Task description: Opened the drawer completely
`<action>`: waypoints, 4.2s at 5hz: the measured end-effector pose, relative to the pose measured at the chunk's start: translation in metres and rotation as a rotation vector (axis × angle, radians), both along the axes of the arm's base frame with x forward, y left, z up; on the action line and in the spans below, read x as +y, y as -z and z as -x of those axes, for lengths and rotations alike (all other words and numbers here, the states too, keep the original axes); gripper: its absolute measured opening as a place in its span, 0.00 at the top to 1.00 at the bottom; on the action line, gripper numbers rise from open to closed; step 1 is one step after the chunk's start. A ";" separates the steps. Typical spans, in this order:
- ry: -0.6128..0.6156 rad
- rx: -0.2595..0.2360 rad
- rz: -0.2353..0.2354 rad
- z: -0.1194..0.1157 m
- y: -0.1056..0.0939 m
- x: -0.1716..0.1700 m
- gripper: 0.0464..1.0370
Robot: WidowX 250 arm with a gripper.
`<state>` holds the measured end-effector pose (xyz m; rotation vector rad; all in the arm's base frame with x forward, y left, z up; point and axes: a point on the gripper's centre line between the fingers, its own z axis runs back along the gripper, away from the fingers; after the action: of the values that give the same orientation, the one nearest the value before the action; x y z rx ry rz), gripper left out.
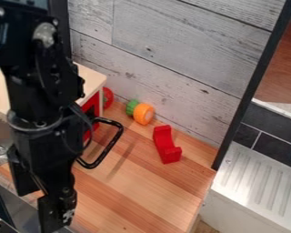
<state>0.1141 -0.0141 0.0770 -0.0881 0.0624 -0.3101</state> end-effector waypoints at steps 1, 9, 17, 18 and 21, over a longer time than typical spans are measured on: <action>0.000 0.017 0.000 0.002 0.003 0.000 0.04; 0.049 -0.281 -0.270 -0.141 0.071 0.008 0.04; -0.308 -0.245 -0.184 -0.158 0.099 -0.006 0.94; -0.332 -0.244 -0.140 -0.158 0.099 -0.016 0.94; -0.406 -0.238 -0.076 -0.162 0.097 -0.038 0.94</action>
<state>0.2756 -0.0520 -0.0197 0.0125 -0.1785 0.0885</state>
